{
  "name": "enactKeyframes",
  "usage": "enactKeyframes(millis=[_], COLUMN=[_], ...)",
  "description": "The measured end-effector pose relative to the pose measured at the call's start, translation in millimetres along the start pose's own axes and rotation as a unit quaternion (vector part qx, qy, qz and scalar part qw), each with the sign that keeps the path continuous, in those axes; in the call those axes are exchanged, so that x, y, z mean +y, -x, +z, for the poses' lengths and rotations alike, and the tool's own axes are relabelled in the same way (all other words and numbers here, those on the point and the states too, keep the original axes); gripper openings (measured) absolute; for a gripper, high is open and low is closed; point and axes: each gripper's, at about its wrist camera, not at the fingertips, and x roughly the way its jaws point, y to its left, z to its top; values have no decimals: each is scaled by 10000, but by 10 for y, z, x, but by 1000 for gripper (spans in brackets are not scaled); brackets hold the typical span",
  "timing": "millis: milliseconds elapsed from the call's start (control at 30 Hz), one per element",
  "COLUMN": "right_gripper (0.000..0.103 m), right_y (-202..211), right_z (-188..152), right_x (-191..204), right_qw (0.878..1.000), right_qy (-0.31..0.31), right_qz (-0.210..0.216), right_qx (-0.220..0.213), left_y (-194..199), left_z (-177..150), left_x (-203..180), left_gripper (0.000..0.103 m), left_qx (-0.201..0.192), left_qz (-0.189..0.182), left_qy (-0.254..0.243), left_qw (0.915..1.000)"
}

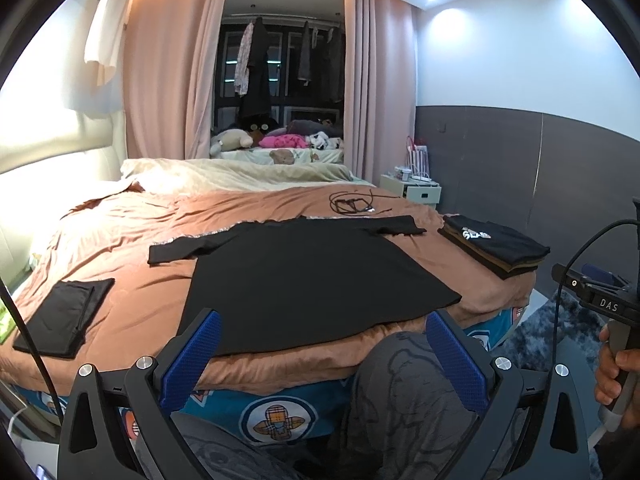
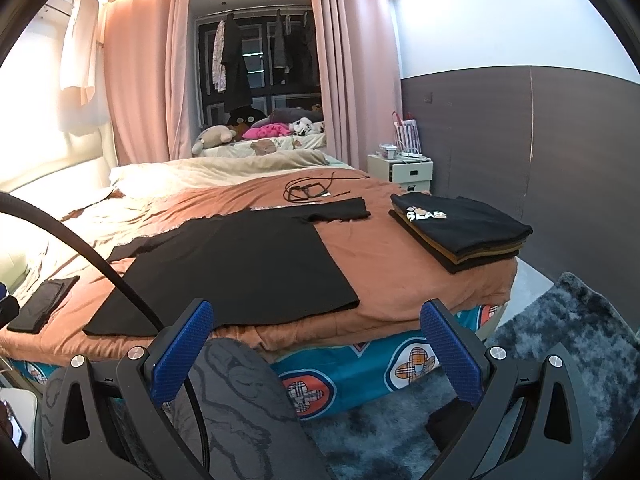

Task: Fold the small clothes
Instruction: 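Move both grippers forward over the flat black T-shirt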

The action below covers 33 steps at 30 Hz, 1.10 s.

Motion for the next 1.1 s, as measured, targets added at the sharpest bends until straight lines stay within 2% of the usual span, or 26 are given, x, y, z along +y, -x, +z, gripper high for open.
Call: enactKeyframes(millis=[533, 867, 1100], right_gripper=[103, 103, 103], right_y=[-309, -737, -1118], right_z=[135, 259, 420], right_x=[79, 255, 336], right_qw=[10000, 9998, 9990], right_qy=[46, 123, 159], right_qz=[45, 79, 282], right_qx=[48, 156, 306], left_y=[-205, -573, -918], left_z=[121, 190, 318], left_x=[150, 459, 686], left_gripper=[103, 103, 103], left_qx=[27, 195, 363], left_qz=[66, 244, 407], left_qy=[61, 254, 331], left_qw=[10000, 9992, 9980])
